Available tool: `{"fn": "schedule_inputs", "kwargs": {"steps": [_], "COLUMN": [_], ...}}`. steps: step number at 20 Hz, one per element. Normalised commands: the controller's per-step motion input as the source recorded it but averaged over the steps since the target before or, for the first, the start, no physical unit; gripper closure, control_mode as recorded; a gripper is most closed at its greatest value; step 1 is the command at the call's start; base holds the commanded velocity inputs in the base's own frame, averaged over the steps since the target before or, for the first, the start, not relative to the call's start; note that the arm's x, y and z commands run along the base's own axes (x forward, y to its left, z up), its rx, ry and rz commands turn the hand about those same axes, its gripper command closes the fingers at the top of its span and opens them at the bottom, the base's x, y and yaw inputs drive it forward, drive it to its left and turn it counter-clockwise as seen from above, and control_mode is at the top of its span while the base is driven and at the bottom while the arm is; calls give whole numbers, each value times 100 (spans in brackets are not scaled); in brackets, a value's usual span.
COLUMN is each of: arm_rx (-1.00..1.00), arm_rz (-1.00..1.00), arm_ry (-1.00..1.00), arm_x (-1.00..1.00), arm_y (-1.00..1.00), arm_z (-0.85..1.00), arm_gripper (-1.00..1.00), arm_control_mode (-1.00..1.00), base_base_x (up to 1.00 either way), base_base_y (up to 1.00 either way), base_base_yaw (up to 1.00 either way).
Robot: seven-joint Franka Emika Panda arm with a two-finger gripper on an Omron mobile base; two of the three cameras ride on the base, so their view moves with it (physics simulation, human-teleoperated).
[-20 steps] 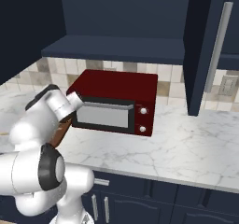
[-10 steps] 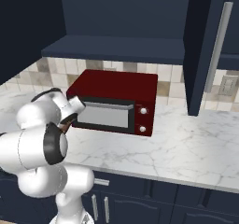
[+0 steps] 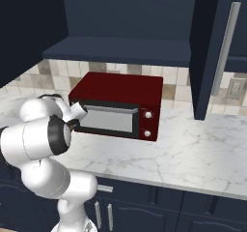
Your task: Open the cabinet, retrieve the rolling pin, and place it next to the meat on the cutting board to prepare for tenderizing.
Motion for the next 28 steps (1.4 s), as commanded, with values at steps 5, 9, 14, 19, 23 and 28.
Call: {"fn": "schedule_inputs", "kwargs": {"steps": [5, 9, 14, 19, 23, 28], "arm_rx": [-10, -7, 0, 0, 1, 1], "arm_rz": [-12, -9, -3, 0, 0, 0], "arm_ry": [-2, -1, 0, -9, -7, -4], "arm_x": [23, 16, 10, -14, -22, -9], "arm_y": [14, 10, 9, 0, -4, -27], "arm_z": [-24, -24, -18, 1, 30, 57], "arm_gripper": [100, 100, -100, -100, -100, -100], "arm_control_mode": [-100, -100, -100, -100, -100, -100], "base_base_x": [0, 0, 0, 0, 0, 0], "base_base_y": [0, 0, 0, 0, 0, 0], "base_base_yaw": [0, 0, 0, 0, 0, 0]}}
